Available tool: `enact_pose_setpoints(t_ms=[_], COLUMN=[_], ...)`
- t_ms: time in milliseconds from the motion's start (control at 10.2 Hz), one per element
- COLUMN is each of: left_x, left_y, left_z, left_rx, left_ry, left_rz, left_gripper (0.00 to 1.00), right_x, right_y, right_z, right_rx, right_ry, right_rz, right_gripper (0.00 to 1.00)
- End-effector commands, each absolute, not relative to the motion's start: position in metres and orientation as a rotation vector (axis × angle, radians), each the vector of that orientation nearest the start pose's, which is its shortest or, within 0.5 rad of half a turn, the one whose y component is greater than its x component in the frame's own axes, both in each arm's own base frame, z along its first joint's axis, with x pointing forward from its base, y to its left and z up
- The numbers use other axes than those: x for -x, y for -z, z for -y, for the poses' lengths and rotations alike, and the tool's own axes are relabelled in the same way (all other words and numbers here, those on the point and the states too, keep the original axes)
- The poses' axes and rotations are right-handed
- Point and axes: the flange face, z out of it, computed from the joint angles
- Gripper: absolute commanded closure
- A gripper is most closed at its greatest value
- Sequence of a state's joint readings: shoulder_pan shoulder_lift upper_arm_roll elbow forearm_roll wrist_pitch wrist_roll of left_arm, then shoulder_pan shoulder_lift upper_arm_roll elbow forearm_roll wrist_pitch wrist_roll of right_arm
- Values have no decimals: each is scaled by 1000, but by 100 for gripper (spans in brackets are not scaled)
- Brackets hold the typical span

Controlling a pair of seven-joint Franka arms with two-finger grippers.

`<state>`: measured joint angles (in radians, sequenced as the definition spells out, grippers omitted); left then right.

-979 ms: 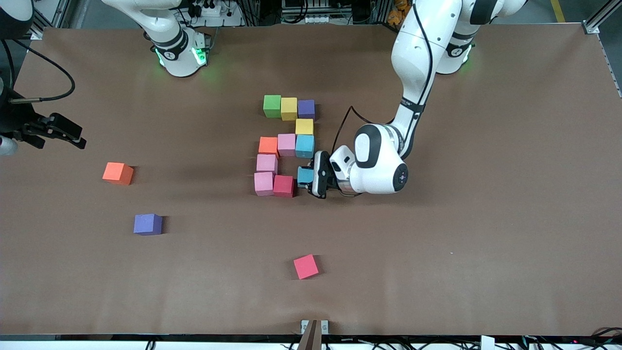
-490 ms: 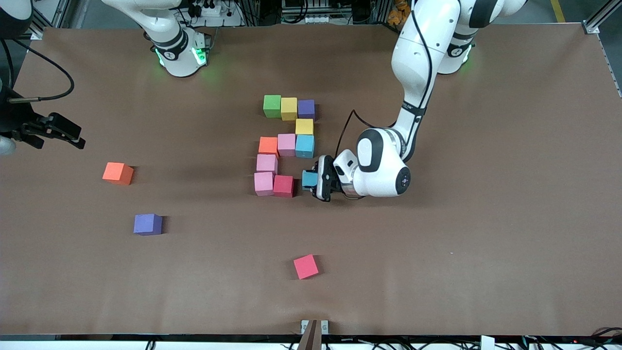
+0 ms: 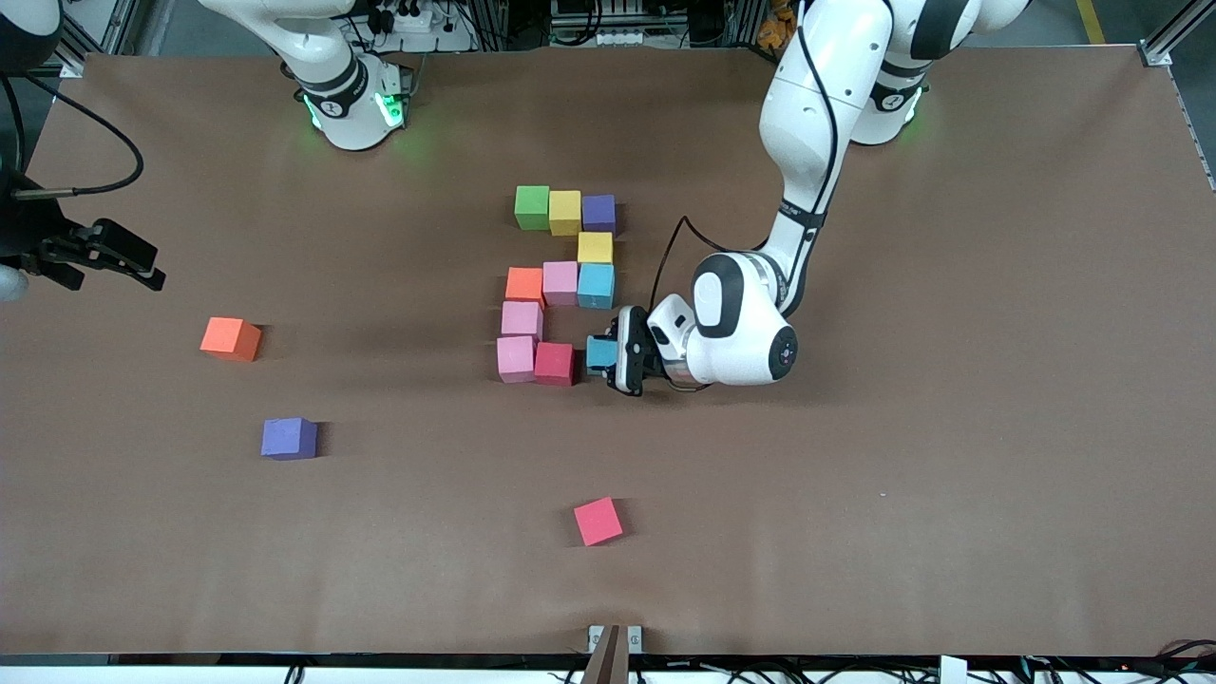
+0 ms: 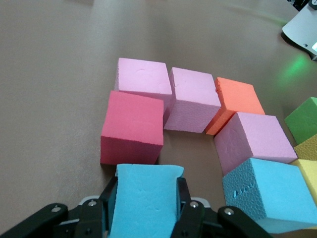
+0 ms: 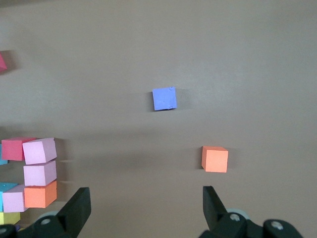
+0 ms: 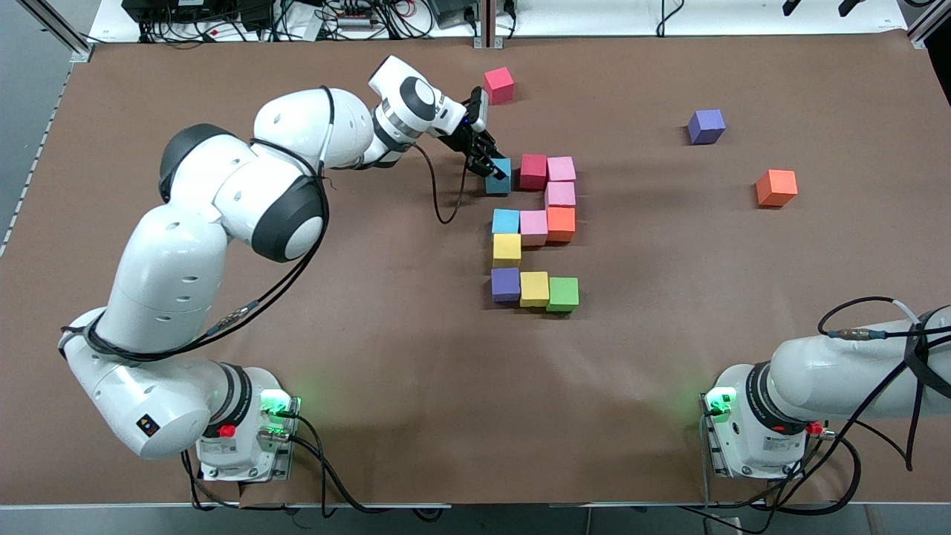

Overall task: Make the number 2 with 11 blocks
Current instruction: 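Lower the cyan cube beside the red cube with the left gripper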

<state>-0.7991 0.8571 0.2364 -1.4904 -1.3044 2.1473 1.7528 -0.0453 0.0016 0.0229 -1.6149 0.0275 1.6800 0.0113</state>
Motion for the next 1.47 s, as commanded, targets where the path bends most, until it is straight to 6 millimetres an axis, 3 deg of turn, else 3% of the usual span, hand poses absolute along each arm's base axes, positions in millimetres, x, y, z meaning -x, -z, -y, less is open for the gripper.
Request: enact_pose_setpoints(t_ms=[0,1175,1371], left_x=[-566,-563,-563], left_y=[-168,-163,-163], left_z=[447,463,464], left_rx=[-1700,-1721,-1719], left_ry=[-517,-556,-558], left_rz=[1621,1619,1618], left_gripper=[50,48,31], right_x=[-561,-562,-562], right_y=[-620,-626,-626], right_z=[7,7,12], right_rx=[3092,3090,3091], right_ry=[114,136,136], right_rz=[-55,-54,-64], right_gripper=[0,0,0])
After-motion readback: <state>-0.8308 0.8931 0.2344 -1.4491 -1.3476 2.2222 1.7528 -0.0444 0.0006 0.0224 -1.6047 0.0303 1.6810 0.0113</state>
